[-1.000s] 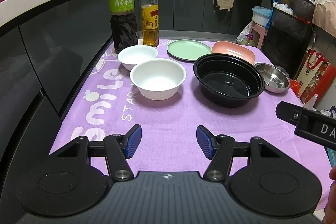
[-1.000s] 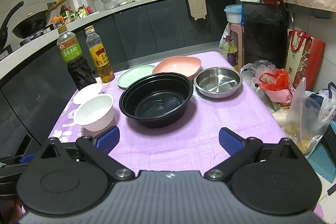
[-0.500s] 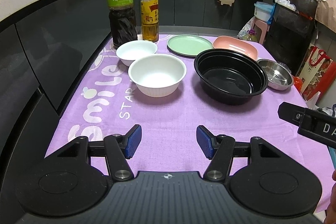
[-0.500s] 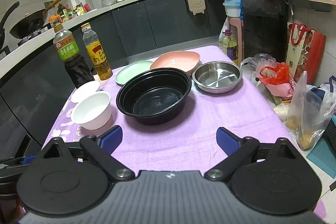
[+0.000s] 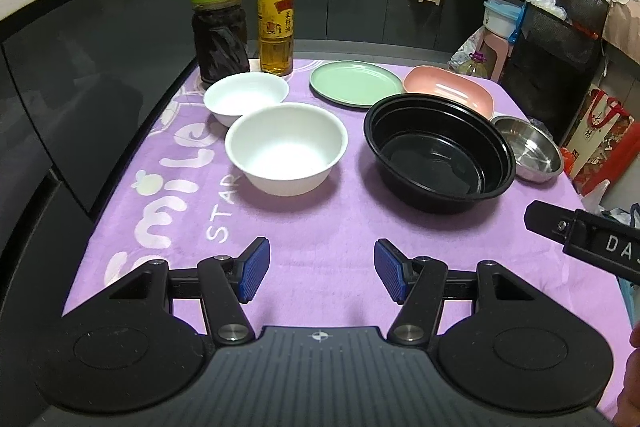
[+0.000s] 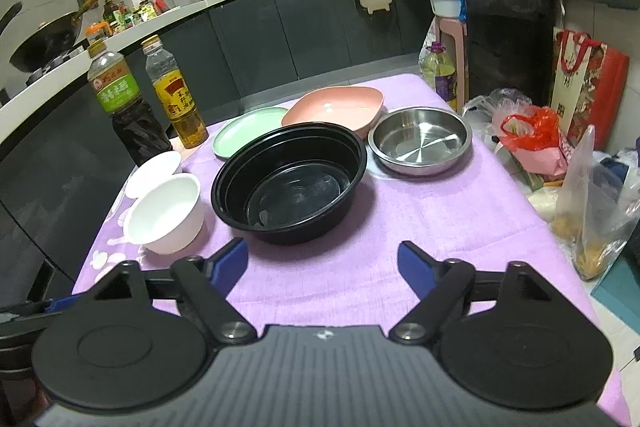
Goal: Organize plates and bowls
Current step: 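Reach both grippers to the black bowl rim and close on it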
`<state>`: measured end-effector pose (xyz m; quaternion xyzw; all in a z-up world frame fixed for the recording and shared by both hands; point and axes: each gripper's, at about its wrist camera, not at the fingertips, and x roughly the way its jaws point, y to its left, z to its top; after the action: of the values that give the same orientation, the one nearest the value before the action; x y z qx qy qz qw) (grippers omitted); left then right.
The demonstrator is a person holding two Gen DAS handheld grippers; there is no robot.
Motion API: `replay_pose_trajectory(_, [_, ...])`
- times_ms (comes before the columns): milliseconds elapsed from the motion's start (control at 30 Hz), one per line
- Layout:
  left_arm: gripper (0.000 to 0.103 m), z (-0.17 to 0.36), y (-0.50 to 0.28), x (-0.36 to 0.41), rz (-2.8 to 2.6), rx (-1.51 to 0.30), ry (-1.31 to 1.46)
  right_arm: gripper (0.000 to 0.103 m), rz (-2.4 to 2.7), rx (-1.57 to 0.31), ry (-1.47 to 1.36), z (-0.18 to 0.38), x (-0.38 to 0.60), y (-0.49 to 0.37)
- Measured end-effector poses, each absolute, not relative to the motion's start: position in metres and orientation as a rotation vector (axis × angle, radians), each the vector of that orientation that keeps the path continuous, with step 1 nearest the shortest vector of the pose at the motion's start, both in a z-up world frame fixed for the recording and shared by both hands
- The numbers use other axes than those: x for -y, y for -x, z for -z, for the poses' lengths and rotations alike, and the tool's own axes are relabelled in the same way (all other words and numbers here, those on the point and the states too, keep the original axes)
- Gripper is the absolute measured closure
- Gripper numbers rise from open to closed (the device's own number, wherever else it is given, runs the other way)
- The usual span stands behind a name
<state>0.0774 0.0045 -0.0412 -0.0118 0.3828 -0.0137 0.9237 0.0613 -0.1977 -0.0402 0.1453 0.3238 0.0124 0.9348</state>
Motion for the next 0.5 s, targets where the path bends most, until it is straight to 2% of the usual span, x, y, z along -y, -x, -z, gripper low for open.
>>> replay_pose_trajectory(133, [0.048, 0.04, -0.089, -0.003, 0.048, -0.783, 0.046, 0.033, -0.011, -0.674, -0.327, 0.042, 0.204, -0.072])
replay_pose_trajectory(233, [0.049, 0.037, -0.101, -0.005, 0.079, -0.79, 0.111, 0.04, -0.01, -0.688, -0.358, 0.043, 0.209, -0.081])
replay_pose_trajectory(300, [0.051, 0.037, -0.108, -0.006, 0.082, -0.782, 0.166, 0.048, -0.011, -0.693, -0.376, 0.044, 0.214, -0.088])
replay_pose_trajectory(500, [0.051, 0.04, -0.144, 0.005, 0.157, -0.836, 0.271, 0.05, 0.006, -0.728, -0.428, 0.052, 0.225, -0.113])
